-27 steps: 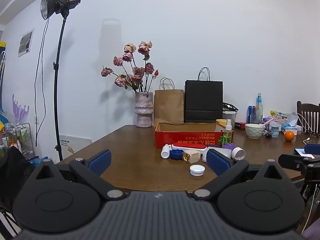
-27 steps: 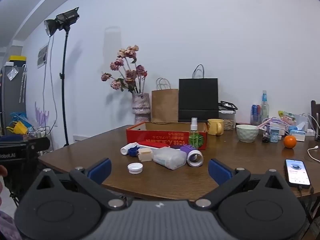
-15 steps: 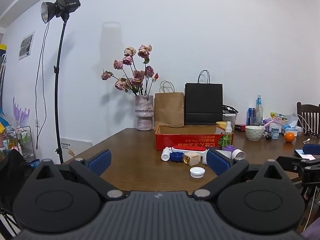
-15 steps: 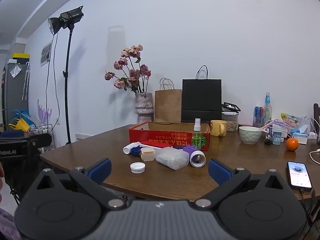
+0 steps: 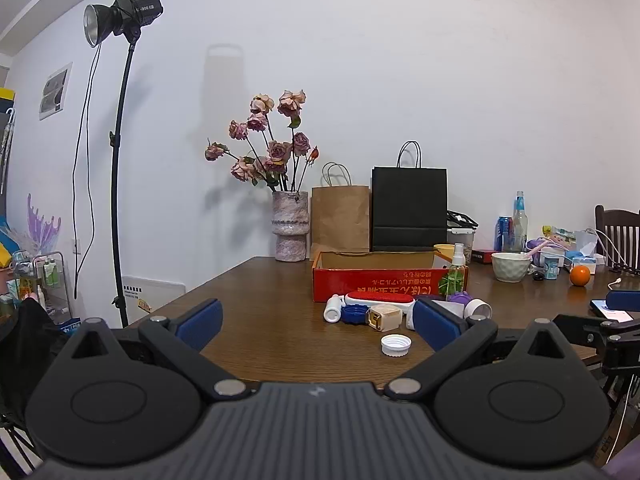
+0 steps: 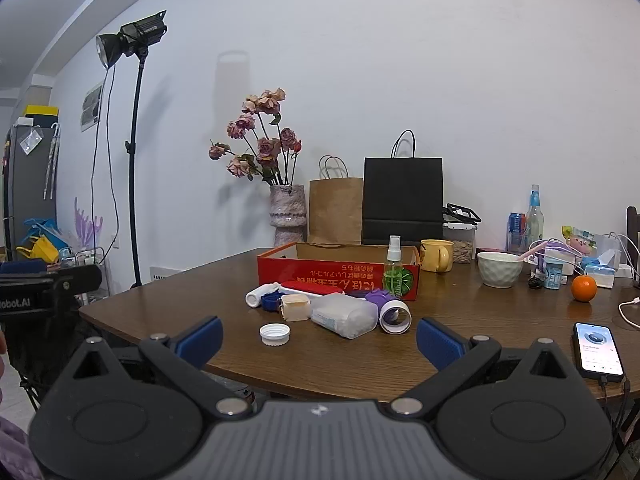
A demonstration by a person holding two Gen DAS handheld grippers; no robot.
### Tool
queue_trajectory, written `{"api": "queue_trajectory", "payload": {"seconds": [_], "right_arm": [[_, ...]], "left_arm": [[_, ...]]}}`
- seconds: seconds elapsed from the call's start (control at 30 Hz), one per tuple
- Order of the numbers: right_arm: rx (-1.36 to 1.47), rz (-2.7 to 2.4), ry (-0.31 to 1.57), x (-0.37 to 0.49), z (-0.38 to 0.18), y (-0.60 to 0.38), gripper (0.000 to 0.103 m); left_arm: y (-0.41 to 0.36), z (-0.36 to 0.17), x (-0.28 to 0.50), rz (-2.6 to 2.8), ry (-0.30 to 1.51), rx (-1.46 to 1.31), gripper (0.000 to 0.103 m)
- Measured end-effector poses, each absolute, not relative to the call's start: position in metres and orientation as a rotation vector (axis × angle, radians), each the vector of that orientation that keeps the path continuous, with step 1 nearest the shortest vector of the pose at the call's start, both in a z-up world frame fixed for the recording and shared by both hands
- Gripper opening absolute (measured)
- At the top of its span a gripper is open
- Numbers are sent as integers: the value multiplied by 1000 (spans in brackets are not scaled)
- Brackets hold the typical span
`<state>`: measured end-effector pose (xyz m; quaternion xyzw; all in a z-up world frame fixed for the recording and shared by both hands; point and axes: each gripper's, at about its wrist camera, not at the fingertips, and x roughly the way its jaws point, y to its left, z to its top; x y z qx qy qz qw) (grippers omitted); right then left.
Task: Organize rigid objects
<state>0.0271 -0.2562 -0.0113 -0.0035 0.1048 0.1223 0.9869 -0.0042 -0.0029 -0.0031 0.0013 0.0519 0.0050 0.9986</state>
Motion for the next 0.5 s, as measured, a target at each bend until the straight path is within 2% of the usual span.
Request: {"api": "queue_trajectory", "payload": {"seconds": [0.5], "right_arm": [[-11, 245, 213, 29, -14, -256, 103]], "left_arm": [[-3, -3, -4, 17, 100, 3, 103]]}}
